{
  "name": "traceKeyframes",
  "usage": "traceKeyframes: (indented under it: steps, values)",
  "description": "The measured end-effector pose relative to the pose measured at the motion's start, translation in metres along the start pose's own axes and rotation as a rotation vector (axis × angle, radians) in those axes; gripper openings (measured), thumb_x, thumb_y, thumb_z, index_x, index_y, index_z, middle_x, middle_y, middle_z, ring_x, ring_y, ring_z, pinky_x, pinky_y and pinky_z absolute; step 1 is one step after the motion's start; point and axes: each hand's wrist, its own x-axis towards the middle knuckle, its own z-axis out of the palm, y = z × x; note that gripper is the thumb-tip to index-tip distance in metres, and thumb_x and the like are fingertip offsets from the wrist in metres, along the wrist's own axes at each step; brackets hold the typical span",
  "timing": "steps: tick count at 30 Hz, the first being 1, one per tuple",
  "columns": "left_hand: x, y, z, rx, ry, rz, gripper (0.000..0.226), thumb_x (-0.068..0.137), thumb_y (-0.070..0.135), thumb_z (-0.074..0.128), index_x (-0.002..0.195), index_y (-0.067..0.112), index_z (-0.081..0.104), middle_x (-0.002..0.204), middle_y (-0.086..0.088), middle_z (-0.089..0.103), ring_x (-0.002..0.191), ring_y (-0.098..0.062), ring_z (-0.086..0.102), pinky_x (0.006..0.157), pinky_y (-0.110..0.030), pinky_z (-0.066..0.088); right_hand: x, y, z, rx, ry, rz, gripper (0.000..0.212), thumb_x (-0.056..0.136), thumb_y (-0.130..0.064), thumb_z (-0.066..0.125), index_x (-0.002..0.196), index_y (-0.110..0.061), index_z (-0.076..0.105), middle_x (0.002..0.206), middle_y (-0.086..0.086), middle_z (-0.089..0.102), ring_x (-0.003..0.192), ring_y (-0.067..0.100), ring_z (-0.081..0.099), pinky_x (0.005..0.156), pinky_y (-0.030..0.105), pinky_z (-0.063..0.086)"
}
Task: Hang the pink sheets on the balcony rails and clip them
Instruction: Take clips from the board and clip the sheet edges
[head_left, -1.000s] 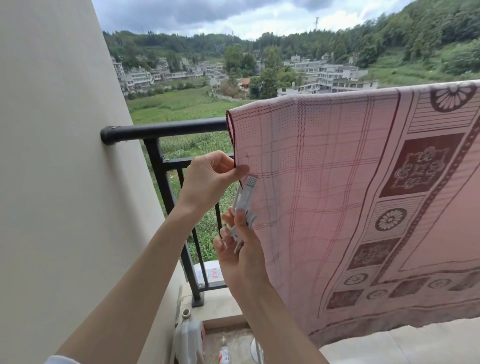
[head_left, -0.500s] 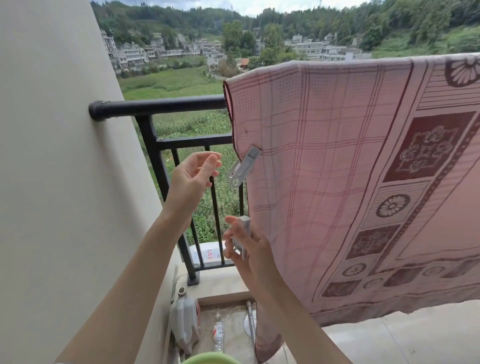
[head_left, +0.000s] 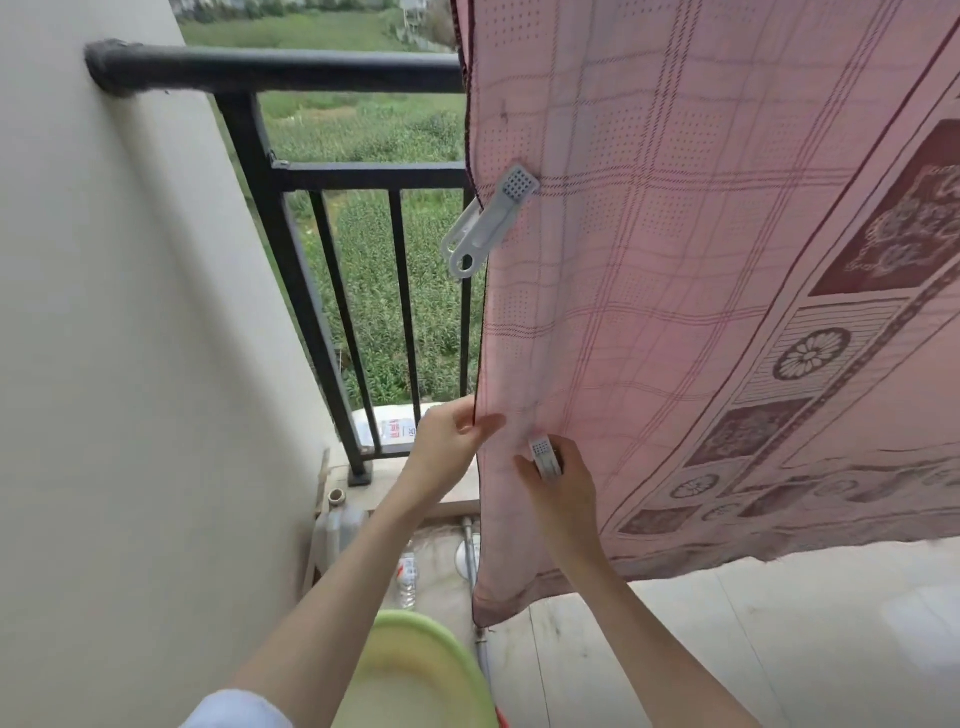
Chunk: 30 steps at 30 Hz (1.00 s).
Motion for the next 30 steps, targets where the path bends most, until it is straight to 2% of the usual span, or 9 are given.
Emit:
traceKeyframes:
  steps: [3,6,10,15,17,20,23,27,30]
  values:
    - [0.005,-0.014,-0.003,0.033,0.116,0.026,0.043,0.071,0.031,0.067,0.076,-0.01,0.06,0.068,-0.015,0.055,0.065,-0.017,0.045,0.062,-0.039,0.045,0.004,0.003,0.001,-0.037,0.005,-0.017,0.022,0.084,-0.02,0.063,0.104,-0.02,0.052,0.078,-0.014,0.056,0.068,0.003,0.052,0.056,0.012,0.038]
    - [0.003,-0.013,-0.003,-0.036,0.051,0.012,0.014,0.079,0.019,0.069,0.082,0.006,0.063,0.085,-0.011,0.066,0.08,-0.025,0.062,0.08,-0.049,0.053,0.004,0.009,0.002,-0.054,-0.017,-0.026,0.025,0.085,-0.02,0.062,0.108,-0.017,0.053,0.08,-0.014,0.057,0.071,0.005,0.053,0.061,0.019,0.04]
    - [0.004,-0.014,0.002,-0.124,-0.127,0.057,0.029,0.081,0.026,0.066,0.109,0.02,0.06,0.108,0.003,0.067,0.105,-0.011,0.062,0.087,-0.029,0.052,-0.002,0.014,0.003,-0.067,0.009,-0.03,0.029,0.083,-0.021,0.064,0.109,-0.015,0.054,0.085,-0.009,0.059,0.081,0.017,0.057,0.074,0.031,0.046]
    - [0.006,-0.014,0.003,-0.132,0.013,0.036,0.019,0.077,-0.002,0.066,0.083,0.017,0.069,0.07,0.019,0.07,0.071,0.003,0.063,0.073,-0.019,0.052,0.001,0.011,0.009,-0.043,0.046,-0.052,0.025,0.08,-0.028,0.068,0.098,-0.025,0.051,0.081,-0.008,0.061,0.073,0.014,0.058,0.069,0.03,0.046]
    - [0.008,-0.014,0.001,-0.13,0.047,0.031,0.013,0.075,-0.003,0.068,0.084,0.008,0.069,0.068,0.013,0.069,0.063,0.003,0.06,0.064,-0.015,0.049,0.006,0.009,0.012,-0.066,0.066,-0.054,0.022,0.08,-0.03,0.067,0.094,-0.025,0.051,0.082,-0.004,0.062,0.075,0.019,0.058,0.069,0.033,0.047]
    - [0.007,-0.015,-0.002,-0.126,0.024,0.013,0.007,0.075,0.0,0.069,0.079,-0.001,0.063,0.071,-0.01,0.062,0.063,-0.009,0.053,0.062,-0.021,0.045,0.01,0.011,0.013,-0.114,0.081,-0.081,0.02,0.08,-0.031,0.066,0.09,-0.021,0.052,0.079,-0.001,0.062,0.073,0.022,0.058,0.067,0.034,0.046]
    - [0.004,-0.015,-0.002,-0.108,0.043,-0.002,0.028,0.075,0.004,0.071,0.063,0.012,0.047,0.055,0.001,0.047,0.044,0.004,0.039,0.049,-0.008,0.032,0.009,0.014,0.014,-0.156,0.091,-0.12,0.018,0.082,-0.03,0.065,0.086,-0.016,0.053,0.074,0.0,0.059,0.07,0.022,0.055,0.063,0.032,0.041]
    - [0.005,-0.018,0.003,-0.063,0.057,0.008,0.039,0.072,0.015,0.076,0.061,0.018,0.038,0.057,0.004,0.039,0.05,-0.003,0.033,0.048,-0.014,0.028,0.007,0.017,0.013,-0.162,0.121,-0.126,0.02,0.083,-0.027,0.065,0.08,-0.012,0.052,0.066,-0.003,0.053,0.064,0.02,0.048,0.058,0.028,0.031]
    - [0.006,-0.02,0.004,-0.067,0.046,0.013,0.033,0.073,0.015,0.074,0.063,0.016,0.043,0.058,-0.002,0.042,0.052,0.0,0.037,0.051,-0.017,0.033,0.009,0.019,0.007,-0.221,0.093,-0.176,0.021,0.083,-0.027,0.065,0.076,-0.014,0.05,0.064,-0.003,0.052,0.06,0.019,0.047,0.054,0.03,0.034]
